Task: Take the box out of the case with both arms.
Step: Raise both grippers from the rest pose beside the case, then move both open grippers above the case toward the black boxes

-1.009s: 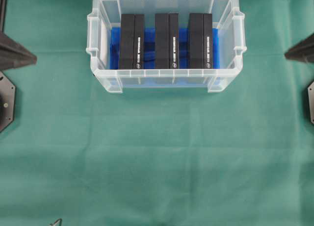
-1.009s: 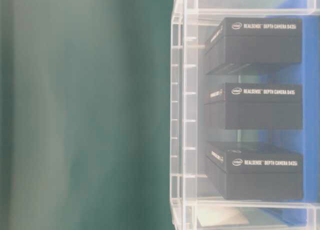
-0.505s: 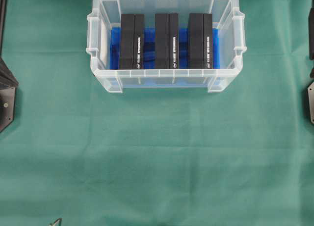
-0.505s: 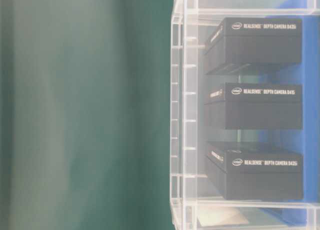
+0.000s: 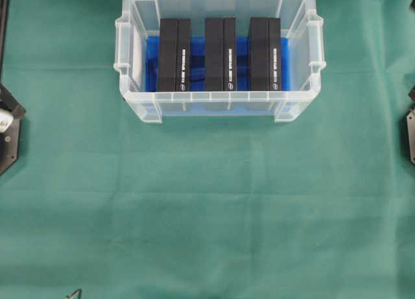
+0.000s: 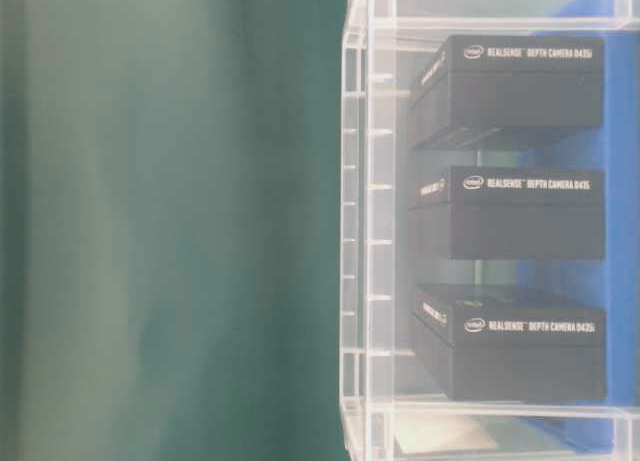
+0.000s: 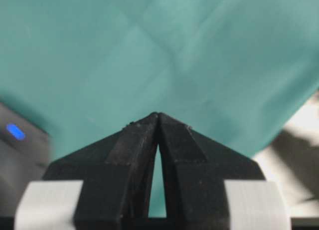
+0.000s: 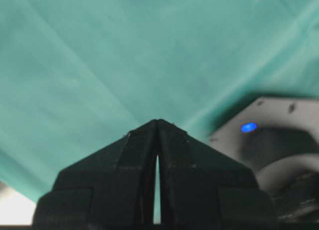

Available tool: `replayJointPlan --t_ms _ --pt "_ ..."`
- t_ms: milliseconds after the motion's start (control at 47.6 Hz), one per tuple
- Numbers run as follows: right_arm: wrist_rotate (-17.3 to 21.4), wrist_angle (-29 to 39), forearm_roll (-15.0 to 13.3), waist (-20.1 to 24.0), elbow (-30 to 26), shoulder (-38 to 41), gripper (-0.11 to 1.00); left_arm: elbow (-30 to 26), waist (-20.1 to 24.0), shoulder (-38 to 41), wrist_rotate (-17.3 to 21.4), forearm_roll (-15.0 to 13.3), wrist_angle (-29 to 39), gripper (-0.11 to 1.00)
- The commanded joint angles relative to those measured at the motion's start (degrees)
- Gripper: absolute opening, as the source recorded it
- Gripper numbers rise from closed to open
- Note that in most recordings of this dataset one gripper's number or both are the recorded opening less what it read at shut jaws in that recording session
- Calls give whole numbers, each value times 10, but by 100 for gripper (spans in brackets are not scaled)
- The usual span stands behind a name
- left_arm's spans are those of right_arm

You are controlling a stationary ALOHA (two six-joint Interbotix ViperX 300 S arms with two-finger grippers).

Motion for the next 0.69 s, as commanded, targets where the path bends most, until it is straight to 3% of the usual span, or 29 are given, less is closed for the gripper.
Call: replayJointPlan --t_ms 0,105,189,462,673 --pt "68 0 -3 1 -14 -1 0 -15 10 0 -100 4 9 1" --pt "156 -1 -4 1 -14 -1 0 -15 10 0 -206 4 18 1" --pt "197 -1 -3 1 -14 1 0 -15 10 1 -247 5 20 1" --pt "207 0 -4 0 -17 17 0 -24 15 18 -252 5 64 1" --pt "192 0 -30 -35 -19 30 0 -26 62 25 -232 10 75 1"
